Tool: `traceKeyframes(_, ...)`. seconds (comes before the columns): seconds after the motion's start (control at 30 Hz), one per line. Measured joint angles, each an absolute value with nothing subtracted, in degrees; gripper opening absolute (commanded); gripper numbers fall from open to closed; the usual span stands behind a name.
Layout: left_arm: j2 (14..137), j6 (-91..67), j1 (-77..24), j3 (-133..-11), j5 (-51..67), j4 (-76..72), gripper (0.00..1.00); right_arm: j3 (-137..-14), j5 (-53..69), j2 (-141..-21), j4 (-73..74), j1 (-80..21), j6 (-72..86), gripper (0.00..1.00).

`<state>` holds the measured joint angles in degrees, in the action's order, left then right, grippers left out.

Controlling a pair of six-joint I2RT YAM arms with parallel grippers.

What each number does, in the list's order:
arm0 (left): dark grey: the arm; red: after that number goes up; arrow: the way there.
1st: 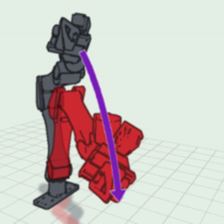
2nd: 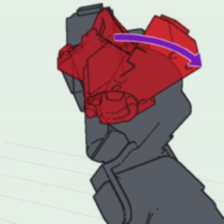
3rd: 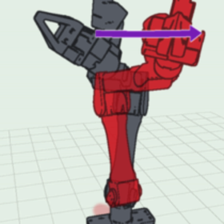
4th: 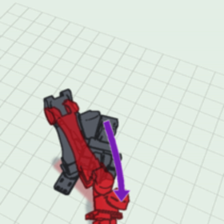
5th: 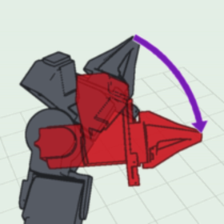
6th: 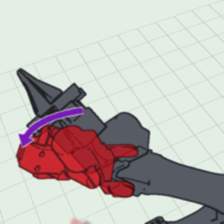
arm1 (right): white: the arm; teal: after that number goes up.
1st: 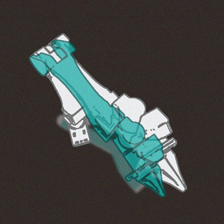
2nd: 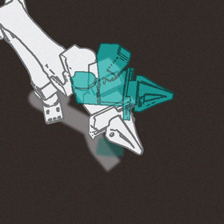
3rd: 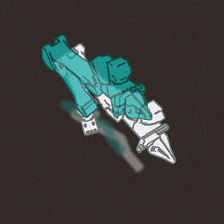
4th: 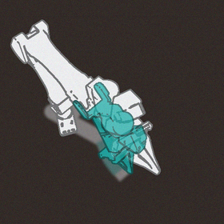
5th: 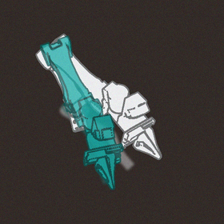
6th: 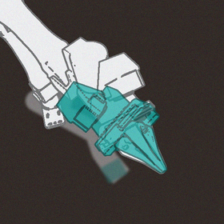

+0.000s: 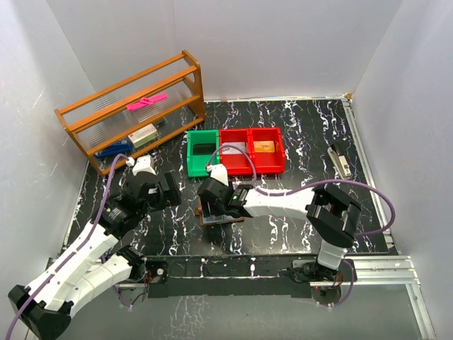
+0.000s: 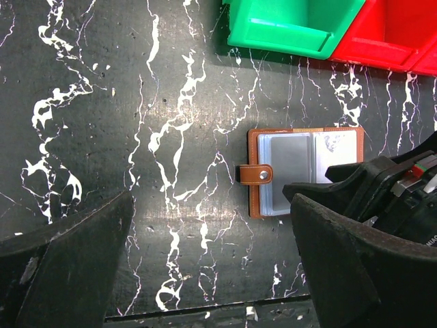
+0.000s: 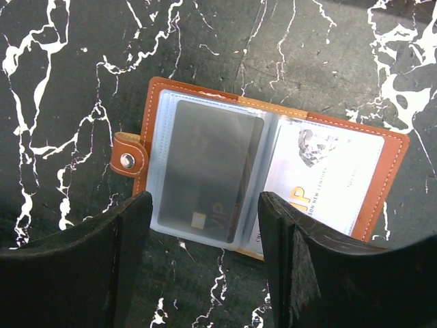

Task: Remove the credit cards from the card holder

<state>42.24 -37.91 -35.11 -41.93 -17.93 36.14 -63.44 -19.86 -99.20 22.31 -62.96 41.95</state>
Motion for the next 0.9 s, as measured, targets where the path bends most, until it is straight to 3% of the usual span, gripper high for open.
traceKeyframes(0.37, 42.24, -38.13, -35.11, -41.87, -18.02, 36.29, 0.99, -67.44, -20.34, -105.95, 24.14, -63.33, 41.85, 0.62)
traceKeyframes(0.9, 43.81, -36.77, -35.11, -39.53, -11.42, 32.62, 0.99, -65.82, -18.48, -105.41, 20.97, -62.48, 42.19, 0.42)
